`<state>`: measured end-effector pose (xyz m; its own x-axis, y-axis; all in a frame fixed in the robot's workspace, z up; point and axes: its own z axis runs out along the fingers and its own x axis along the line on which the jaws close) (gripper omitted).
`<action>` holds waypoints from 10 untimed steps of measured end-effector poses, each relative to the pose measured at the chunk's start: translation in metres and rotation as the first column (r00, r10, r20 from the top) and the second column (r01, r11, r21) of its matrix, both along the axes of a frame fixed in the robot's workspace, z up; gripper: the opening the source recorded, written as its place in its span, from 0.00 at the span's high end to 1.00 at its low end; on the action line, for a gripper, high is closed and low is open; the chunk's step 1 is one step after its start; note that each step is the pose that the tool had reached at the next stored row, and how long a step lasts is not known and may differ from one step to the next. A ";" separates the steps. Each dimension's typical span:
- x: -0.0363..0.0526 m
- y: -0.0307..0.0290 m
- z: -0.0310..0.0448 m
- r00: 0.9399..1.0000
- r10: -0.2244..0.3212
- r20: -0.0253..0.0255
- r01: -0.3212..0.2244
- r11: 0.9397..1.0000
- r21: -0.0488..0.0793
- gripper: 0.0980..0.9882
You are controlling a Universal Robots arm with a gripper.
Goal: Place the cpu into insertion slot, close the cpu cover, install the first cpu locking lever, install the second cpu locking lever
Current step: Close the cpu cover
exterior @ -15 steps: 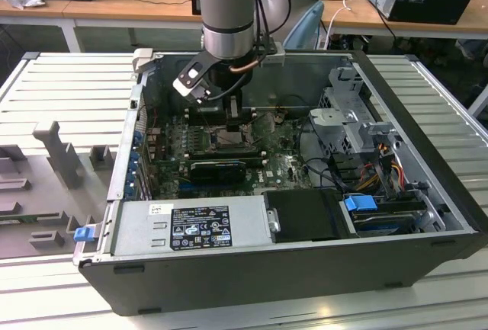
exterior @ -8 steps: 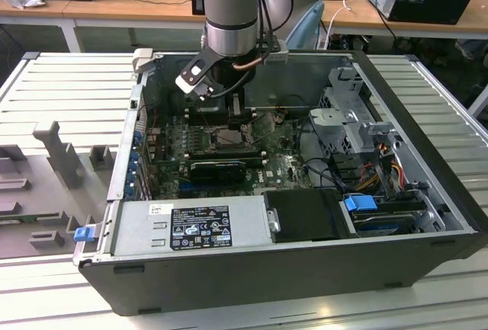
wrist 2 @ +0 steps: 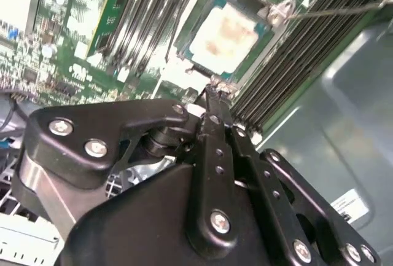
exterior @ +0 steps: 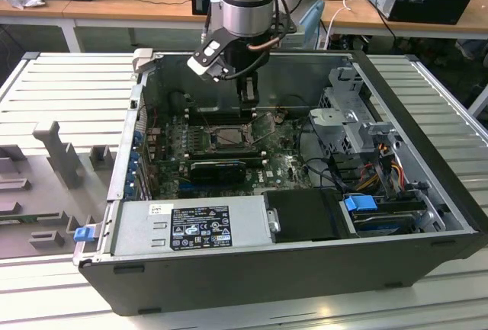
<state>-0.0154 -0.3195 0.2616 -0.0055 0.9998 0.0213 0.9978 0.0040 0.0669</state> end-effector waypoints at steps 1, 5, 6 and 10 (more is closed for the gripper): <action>0.0028 -0.0001 0.0000 1.000 0.000 -0.002 0.000 1.000 0.000 0.99; 0.0074 -0.0004 -0.0001 1.000 0.000 -0.004 0.000 1.000 0.000 0.99; 0.0084 -0.0004 -0.0001 1.000 0.000 -0.004 0.000 1.000 0.000 0.99; 0.0126 -0.0004 0.0041 1.000 0.000 -0.006 0.000 1.000 0.000 0.99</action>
<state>-0.0028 -0.3199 0.2657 -0.0055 0.9998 0.0215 0.9982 0.0042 0.0606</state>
